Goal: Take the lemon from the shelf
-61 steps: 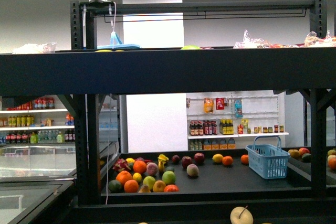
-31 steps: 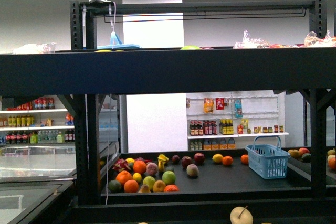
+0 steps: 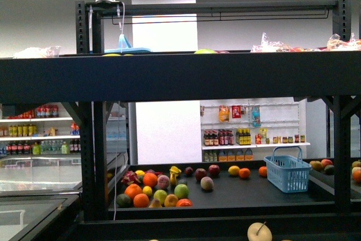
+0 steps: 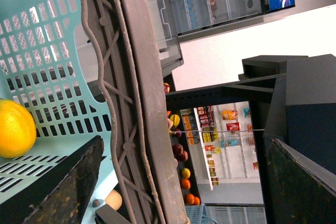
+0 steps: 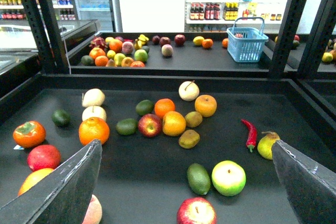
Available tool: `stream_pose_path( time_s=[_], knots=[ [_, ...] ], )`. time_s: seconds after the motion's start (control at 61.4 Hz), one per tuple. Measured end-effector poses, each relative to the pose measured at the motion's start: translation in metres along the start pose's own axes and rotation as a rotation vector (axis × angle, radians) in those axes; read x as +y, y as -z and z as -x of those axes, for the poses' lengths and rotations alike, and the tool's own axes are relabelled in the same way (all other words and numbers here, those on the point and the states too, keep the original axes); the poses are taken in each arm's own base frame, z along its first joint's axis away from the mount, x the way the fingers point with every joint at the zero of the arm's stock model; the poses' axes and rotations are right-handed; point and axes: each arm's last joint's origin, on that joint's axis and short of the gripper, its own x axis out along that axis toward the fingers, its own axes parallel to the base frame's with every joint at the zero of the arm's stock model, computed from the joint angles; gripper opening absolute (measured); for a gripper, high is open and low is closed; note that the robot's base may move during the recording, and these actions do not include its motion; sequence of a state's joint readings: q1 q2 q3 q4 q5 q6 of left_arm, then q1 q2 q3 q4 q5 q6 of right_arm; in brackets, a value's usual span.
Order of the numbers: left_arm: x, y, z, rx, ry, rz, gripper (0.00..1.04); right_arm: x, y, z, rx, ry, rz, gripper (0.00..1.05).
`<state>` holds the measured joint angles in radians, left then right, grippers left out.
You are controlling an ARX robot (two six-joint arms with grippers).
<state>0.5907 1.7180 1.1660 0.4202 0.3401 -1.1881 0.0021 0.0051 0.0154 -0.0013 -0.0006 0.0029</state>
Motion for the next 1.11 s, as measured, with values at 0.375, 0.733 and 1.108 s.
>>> stream_pose_path(
  time_s=[0.375,0.733,1.108],
  knots=[
    [-0.03,0.022,0.114,-0.045,-0.195,-0.425,0.97,0.0,0.0,0.0,0.0,0.0,0.0,0.97],
    [-0.013,0.123,0.266,0.026,0.221,-1.108,0.71,0.0,0.0,0.0,0.0,0.0,0.0,0.97],
    [0.049,0.173,0.268,0.051,0.286,-1.229,0.03,0.0,0.0,0.0,0.0,0.0,0.0,0.97]
  ],
)
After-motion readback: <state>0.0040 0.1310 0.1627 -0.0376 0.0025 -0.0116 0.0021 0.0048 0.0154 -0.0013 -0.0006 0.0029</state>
